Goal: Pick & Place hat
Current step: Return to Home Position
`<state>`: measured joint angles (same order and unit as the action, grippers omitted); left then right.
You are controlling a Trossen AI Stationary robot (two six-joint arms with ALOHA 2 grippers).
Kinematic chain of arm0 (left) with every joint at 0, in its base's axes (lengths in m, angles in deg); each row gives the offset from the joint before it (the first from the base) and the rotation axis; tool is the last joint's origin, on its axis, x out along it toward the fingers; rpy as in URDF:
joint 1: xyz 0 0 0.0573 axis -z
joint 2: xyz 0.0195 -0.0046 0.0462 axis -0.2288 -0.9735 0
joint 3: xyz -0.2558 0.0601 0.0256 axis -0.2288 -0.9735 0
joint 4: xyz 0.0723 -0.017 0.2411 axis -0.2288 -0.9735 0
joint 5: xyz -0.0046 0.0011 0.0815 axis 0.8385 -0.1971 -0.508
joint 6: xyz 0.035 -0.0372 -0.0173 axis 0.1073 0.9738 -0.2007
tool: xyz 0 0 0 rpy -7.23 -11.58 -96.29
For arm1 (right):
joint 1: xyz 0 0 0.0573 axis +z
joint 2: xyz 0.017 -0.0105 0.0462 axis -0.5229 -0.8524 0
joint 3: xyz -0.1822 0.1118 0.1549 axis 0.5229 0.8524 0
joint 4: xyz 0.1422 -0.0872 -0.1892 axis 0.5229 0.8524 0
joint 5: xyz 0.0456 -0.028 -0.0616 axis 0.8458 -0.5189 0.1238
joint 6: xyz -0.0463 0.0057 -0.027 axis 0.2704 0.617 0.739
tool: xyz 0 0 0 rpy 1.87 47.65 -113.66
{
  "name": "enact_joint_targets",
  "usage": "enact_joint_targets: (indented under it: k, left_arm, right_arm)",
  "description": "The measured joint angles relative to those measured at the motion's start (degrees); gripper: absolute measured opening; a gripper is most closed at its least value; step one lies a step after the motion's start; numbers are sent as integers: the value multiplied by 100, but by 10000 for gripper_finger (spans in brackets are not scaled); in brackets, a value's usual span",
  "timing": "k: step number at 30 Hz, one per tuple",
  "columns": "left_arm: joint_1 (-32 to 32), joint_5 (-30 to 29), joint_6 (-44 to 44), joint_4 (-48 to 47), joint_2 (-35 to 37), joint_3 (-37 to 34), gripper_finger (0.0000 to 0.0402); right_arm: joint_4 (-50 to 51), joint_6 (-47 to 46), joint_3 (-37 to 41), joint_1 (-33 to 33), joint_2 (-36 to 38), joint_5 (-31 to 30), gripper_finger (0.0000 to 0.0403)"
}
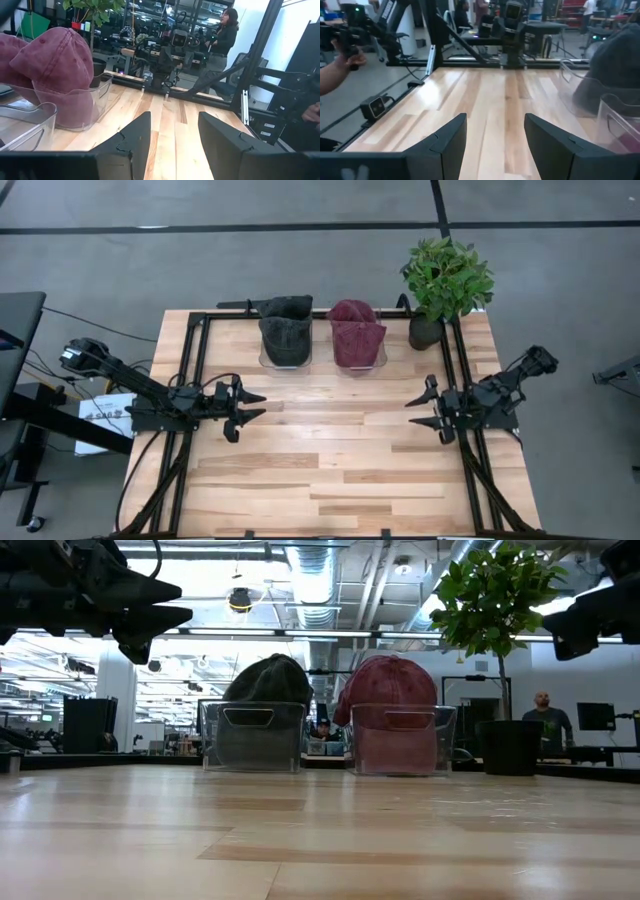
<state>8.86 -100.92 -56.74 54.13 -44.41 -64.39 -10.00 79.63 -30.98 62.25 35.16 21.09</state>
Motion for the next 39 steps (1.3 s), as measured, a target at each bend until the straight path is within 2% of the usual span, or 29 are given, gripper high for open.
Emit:
enact_joint_targets:
  k: [20, 25, 30, 39]
  left_arm:
    - [-8, -2, -20, 5, 1, 0, 163]
    - [-208, -416, -120, 110, 17, 0, 163]
    - [-400, -433, -149, 111, 13, 0, 163]
    - [-365, -429, -132, 105, 9, 0, 163]
  right_arm:
    - [9, 13, 0, -48, 4, -17, 189]
    - [11, 13, 0, -48, 4, -20, 186]
    - [11, 13, 0, -48, 4, -20, 185]
    - [11, 13, 2, -48, 4, -20, 185]
